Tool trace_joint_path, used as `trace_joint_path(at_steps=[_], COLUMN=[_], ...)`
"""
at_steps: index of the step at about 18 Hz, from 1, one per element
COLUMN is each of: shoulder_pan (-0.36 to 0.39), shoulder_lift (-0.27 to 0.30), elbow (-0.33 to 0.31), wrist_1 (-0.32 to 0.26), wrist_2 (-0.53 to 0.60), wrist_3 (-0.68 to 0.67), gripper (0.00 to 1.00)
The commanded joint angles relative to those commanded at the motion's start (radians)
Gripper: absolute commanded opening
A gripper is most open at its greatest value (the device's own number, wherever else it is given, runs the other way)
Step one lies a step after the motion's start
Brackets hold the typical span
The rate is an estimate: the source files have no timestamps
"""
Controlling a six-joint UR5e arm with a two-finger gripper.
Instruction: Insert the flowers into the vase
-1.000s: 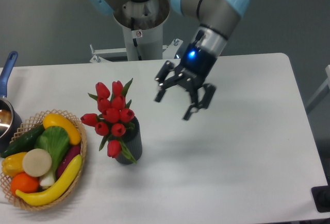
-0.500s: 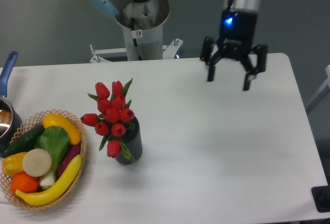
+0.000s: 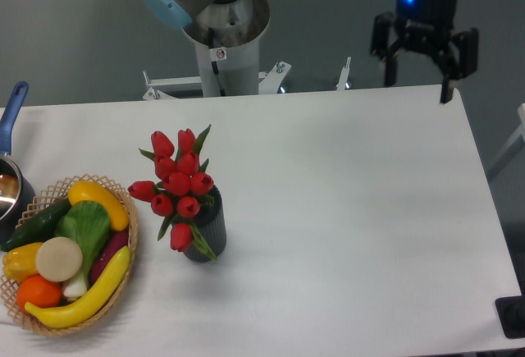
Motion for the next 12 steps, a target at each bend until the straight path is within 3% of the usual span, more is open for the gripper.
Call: trace_joint_path(at_steps=[5, 12], shoulder_pan=[0.054, 0.068], shoulder_lift=[0.017, 0.015], elbow=[0.006, 0.011], wrist_1=[-0.072, -0.094], wrist_2=[-0.005, -0.005], wrist_3=[0.075, 0.128], gripper=[1.0, 1.0])
